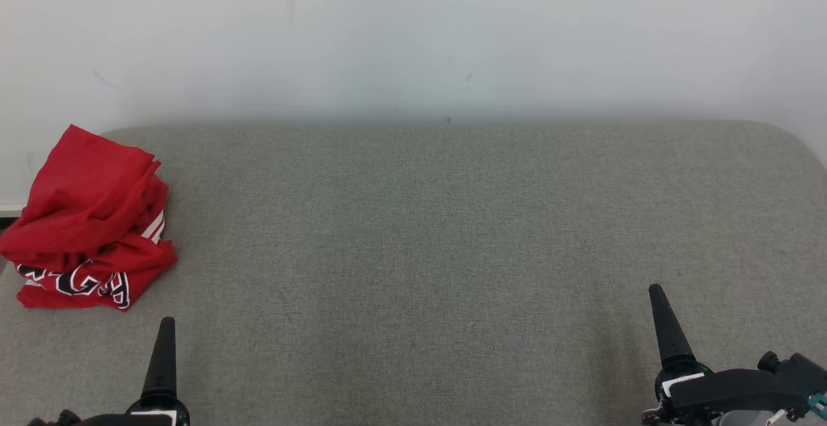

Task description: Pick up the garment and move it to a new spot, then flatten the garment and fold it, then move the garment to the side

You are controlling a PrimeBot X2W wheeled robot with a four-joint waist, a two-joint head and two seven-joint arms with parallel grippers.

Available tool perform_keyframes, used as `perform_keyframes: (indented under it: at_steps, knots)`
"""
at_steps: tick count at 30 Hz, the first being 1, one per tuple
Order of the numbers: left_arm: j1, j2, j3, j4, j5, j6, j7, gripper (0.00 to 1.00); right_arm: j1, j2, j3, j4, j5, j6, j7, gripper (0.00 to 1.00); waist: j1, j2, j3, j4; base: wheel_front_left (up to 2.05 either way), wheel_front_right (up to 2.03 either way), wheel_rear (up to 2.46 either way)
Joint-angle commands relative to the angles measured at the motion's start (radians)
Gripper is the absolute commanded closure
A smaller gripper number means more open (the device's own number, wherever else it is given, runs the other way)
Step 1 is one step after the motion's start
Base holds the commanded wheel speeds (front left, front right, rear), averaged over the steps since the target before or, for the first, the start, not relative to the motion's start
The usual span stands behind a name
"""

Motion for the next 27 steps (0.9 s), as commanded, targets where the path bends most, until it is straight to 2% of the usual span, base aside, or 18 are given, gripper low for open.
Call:
perform_keyframes:
  at_steps: [1,27]
  knots:
    - [-0.004,0.010,-0.005,-0.015,0.031,-0.001,-0.012,0.00,-0.024,-0.010,0.002,-0.009,-0.031,0.000,-0.010,0.00,0.0000,0.0000,-0.001,0.001,0.00,0.00,0.00]
    - [-0.021,0.019,-0.098,0.024,0.489,0.027,-0.105,0.00,-0.049,-0.013,-0.020,0.075,-0.499,0.000,-0.085,0.00,0.0000,0.0000,-0.024,0.011,0.00,0.00,0.00]
